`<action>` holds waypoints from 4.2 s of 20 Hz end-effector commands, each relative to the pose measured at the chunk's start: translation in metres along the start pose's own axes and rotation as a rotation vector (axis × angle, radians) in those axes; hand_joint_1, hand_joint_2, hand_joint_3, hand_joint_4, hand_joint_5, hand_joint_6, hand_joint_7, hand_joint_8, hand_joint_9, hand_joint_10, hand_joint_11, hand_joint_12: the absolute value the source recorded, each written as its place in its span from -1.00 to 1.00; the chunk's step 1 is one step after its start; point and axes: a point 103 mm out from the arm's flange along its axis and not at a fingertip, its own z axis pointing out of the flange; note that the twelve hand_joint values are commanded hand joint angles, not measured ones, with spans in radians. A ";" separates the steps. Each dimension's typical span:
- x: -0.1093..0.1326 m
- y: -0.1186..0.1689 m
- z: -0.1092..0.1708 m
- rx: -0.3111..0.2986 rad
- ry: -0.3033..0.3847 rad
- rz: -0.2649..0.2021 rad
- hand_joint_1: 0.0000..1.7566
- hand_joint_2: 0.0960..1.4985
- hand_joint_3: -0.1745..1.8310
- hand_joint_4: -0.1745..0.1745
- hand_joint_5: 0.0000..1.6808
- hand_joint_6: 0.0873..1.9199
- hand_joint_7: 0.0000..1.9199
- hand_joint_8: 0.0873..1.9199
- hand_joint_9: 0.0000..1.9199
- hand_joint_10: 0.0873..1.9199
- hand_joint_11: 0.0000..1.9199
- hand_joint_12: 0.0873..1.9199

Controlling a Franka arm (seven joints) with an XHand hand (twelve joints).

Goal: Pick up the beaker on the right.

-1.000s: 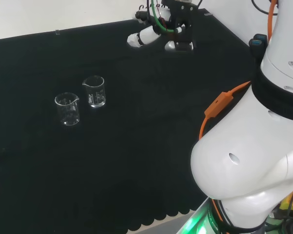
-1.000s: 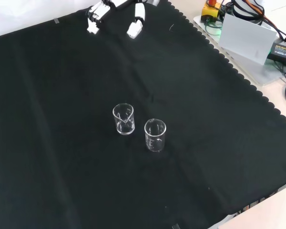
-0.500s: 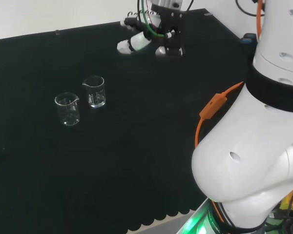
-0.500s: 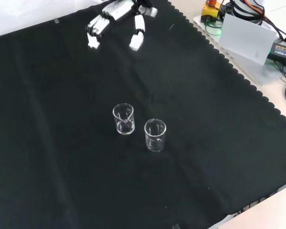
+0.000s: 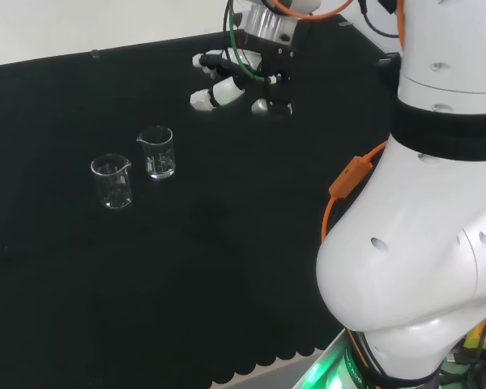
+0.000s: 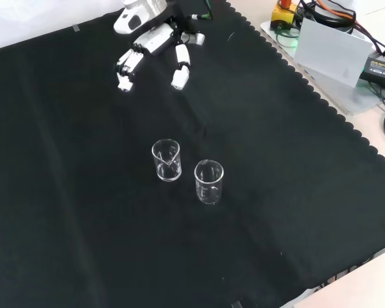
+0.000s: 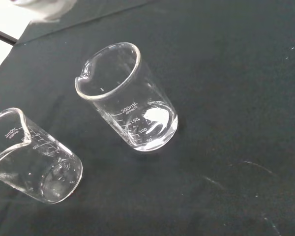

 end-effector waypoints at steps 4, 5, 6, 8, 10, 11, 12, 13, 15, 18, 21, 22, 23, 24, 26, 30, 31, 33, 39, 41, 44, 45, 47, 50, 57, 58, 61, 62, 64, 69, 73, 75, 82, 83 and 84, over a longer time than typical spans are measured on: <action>-0.008 0.017 0.029 -0.004 0.061 -0.050 -0.17 -0.33 -0.23 -0.32 -0.78 -1.00 -0.84 -0.48 -0.72 -0.40 -1.00 0.11; -0.008 0.018 0.033 -0.010 0.066 -0.055 -0.17 -0.33 -0.23 -0.32 -0.77 -1.00 -0.84 -0.48 -0.72 -0.40 -1.00 0.11; -0.008 0.019 0.036 -0.017 0.077 -0.060 -0.16 -0.35 -0.22 -0.32 -0.77 -1.00 -0.83 -0.48 -0.71 -0.40 -1.00 0.11; -0.008 0.022 0.043 -0.006 0.091 -0.069 -0.15 -0.37 -0.20 -0.32 -0.75 -1.00 -0.82 -0.48 -0.70 -0.41 -1.00 0.11; -0.008 0.024 0.049 0.005 0.100 -0.076 -0.15 -0.38 -0.20 -0.32 -0.74 -1.00 -0.81 -0.48 -0.69 -0.41 -1.00 0.11; -0.007 0.025 0.053 0.010 0.104 -0.080 -0.15 -0.39 -0.19 -0.32 -0.74 -1.00 -0.81 -0.47 -0.69 -0.41 -1.00 0.11; -0.007 0.027 0.056 0.014 0.108 -0.082 -0.15 -0.39 -0.19 -0.32 -0.74 -1.00 -0.81 -0.47 -0.69 -0.41 -1.00 0.12; -0.007 0.028 0.059 0.016 0.114 -0.085 -0.15 -0.39 -0.19 -0.32 -0.74 -1.00 -0.81 -0.48 -0.69 -0.41 -1.00 0.12; -0.007 0.030 0.064 0.018 0.128 -0.090 -0.14 -0.40 -0.19 -0.32 -0.74 -1.00 -0.80 -0.48 -0.68 -0.41 -1.00 0.12; -0.008 0.033 0.073 0.026 0.139 -0.099 -0.14 -0.40 -0.19 -0.32 -0.74 -1.00 -0.80 -0.48 -0.68 -0.41 -1.00 0.12; -0.009 0.035 0.082 0.034 0.147 -0.105 -0.14 -0.40 -0.19 -0.32 -0.74 -1.00 -0.80 -0.48 -0.68 -0.41 -1.00 0.12; -0.010 0.035 0.085 0.036 0.151 -0.106 -0.14 -0.40 -0.19 -0.32 -0.74 -1.00 -0.80 -0.48 -0.68 -0.41 -1.00 0.12; -0.010 0.036 0.088 0.037 0.156 -0.108 -0.14 -0.40 -0.19 -0.32 -0.74 -1.00 -0.80 -0.48 -0.68 -0.41 -1.00 0.12; -0.010 0.036 0.090 0.034 0.159 -0.109 -0.14 -0.40 -0.19 -0.32 -0.74 -1.00 -0.80 -0.48 -0.68 -0.41 -1.00 0.12; -0.010 0.038 0.096 0.035 0.169 -0.112 -0.14 -0.40 -0.19 -0.32 -0.73 -1.00 -0.80 -0.48 -0.68 -0.41 -1.00 0.13; -0.013 0.043 0.103 0.030 0.203 -0.114 -0.13 -0.40 -0.19 -0.31 -0.73 -1.00 -0.80 -0.48 -0.68 -0.41 -1.00 0.13; -0.013 0.044 0.104 0.026 0.206 -0.115 -0.13 -0.40 -0.19 -0.31 -0.73 -1.00 -0.80 -0.48 -0.68 -0.41 -1.00 0.13; -0.013 0.046 0.106 0.023 0.214 -0.117 -0.13 -0.40 -0.18 -0.31 -0.73 -1.00 -0.79 -0.48 -0.68 -0.41 -1.00 0.13; -0.010 0.053 0.117 0.030 0.235 -0.125 -0.12 -0.40 -0.18 -0.30 -0.72 -1.00 -0.79 -0.48 -0.68 -0.42 -1.00 0.14; -0.009 0.055 0.121 0.027 0.240 -0.130 -0.13 -0.40 -0.18 -0.30 -0.72 -1.00 -0.79 -0.48 -0.68 -0.42 -1.00 0.14; -0.007 0.057 0.126 0.025 0.244 -0.139 -0.13 -0.41 -0.18 -0.30 -0.72 -1.00 -0.79 -0.48 -0.68 -0.42 -1.00 0.14; -0.006 0.058 0.127 0.024 0.248 -0.139 -0.13 -0.41 -0.18 -0.30 -0.72 -1.00 -0.79 -0.48 -0.68 -0.42 -1.00 0.14; -0.003 0.062 0.132 0.029 0.265 -0.147 -0.13 -0.41 -0.18 -0.30 -0.72 -1.00 -0.79 -0.48 -0.68 -0.42 -1.00 0.14; 0.002 0.066 0.136 0.028 0.282 -0.157 -0.13 -0.41 -0.18 -0.30 -0.73 -1.00 -0.79 -0.48 -0.68 -0.42 -1.00 0.14; 0.007 0.071 0.142 0.020 0.288 -0.175 -0.13 -0.41 -0.18 -0.30 -0.73 -1.00 -0.79 -0.48 -0.68 -0.42 -1.00 0.14; 0.007 0.071 0.142 0.020 0.289 -0.175 -0.13 -0.41 -0.18 -0.30 -0.72 -1.00 -0.79 -0.48 -0.68 -0.42 -1.00 0.14; 0.010 0.074 0.149 0.028 0.294 -0.179 -0.14 -0.41 -0.18 -0.30 -0.71 -1.00 -0.78 -0.48 -0.67 -0.42 -1.00 0.15; 0.010 0.074 0.153 0.032 0.295 -0.183 -0.14 -0.41 -0.18 -0.31 -0.71 -1.00 -0.78 -0.48 -0.67 -0.42 -1.00 0.15; 0.011 0.075 0.157 0.029 0.304 -0.184 -0.14 -0.41 -0.18 -0.31 -0.71 -1.00 -0.78 -0.48 -0.67 -0.42 -1.00 0.15; 0.012 0.077 0.162 0.017 0.334 -0.182 -0.13 -0.41 -0.18 -0.31 -0.69 -1.00 -0.77 -0.48 -0.65 -0.42 -1.00 0.16; 0.015 0.079 0.164 -0.004 0.346 -0.180 -0.13 -0.40 -0.18 -0.31 -0.69 -1.00 -0.76 -0.48 -0.65 -0.42 -1.00 0.16; 0.017 0.080 0.165 -0.008 0.352 -0.181 -0.13 -0.40 -0.18 -0.31 -0.68 -1.00 -0.76 -0.48 -0.65 -0.42 -1.00 0.17; 0.021 0.082 0.168 -0.022 0.362 -0.177 -0.13 -0.40 -0.18 -0.30 -0.66 -1.00 -0.75 -0.48 -0.63 -0.42 -1.00 0.19; 0.021 0.082 0.169 -0.022 0.365 -0.176 -0.13 -0.40 -0.18 -0.30 -0.66 -1.00 -0.75 -0.48 -0.63 -0.43 -1.00 0.19; 0.021 0.082 0.170 -0.023 0.366 -0.173 -0.13 -0.40 -0.18 -0.30 -0.65 -1.00 -0.74 -0.48 -0.63 -0.42 -1.00 0.20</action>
